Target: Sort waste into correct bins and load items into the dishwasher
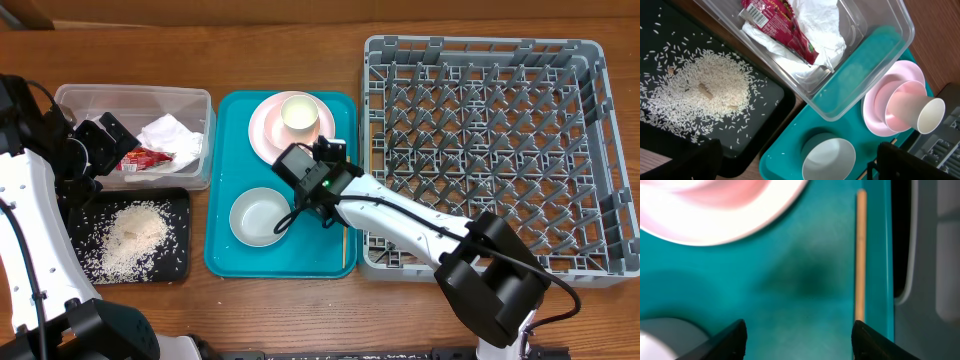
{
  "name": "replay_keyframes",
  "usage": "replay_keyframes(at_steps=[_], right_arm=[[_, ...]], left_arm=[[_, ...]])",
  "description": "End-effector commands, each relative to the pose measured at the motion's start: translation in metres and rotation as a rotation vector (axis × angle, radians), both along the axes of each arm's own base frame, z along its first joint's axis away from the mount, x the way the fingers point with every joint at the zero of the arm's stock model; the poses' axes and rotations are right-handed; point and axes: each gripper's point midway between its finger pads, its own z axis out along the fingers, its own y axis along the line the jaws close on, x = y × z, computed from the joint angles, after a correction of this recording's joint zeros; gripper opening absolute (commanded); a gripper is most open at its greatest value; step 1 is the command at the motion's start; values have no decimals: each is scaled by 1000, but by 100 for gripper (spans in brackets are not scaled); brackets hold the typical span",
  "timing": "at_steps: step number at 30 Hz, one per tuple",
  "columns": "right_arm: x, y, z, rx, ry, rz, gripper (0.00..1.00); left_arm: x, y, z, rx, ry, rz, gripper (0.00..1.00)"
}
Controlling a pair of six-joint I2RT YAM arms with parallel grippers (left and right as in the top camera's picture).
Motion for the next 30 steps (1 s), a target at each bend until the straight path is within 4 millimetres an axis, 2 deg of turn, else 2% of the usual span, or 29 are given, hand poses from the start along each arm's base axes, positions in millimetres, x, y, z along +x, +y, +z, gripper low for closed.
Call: replay_keyframes(at_steps=[1, 7, 8, 14, 19, 24, 27, 30], right_arm=[[1, -8, -10, -12, -20, -28, 68], [-2, -17, -13, -41, 3, -35, 66], [-3, -18, -14, -48, 6, -36, 63], [-4, -24, -34, -81, 42, -59, 60], [0, -34, -36, -69, 64, -111, 55], [-8, -22, -39, -7, 122, -91, 55], [-13, -9, -40, 61, 159, -71, 55], [-13, -6, -39, 72, 162, -64, 54]], left_arm=[[3, 3, 9, 15, -27, 14, 100], [3, 3, 9, 15, -27, 14, 100], [3, 3, 9, 15, -27, 14, 100], [3, 3, 9, 15, -27, 14, 100], [3, 3, 9, 15, -27, 14, 100], [3, 3, 9, 15, -27, 14, 100], [3, 3, 9, 15, -27, 14, 100], [3, 3, 9, 15, -27, 14, 100]])
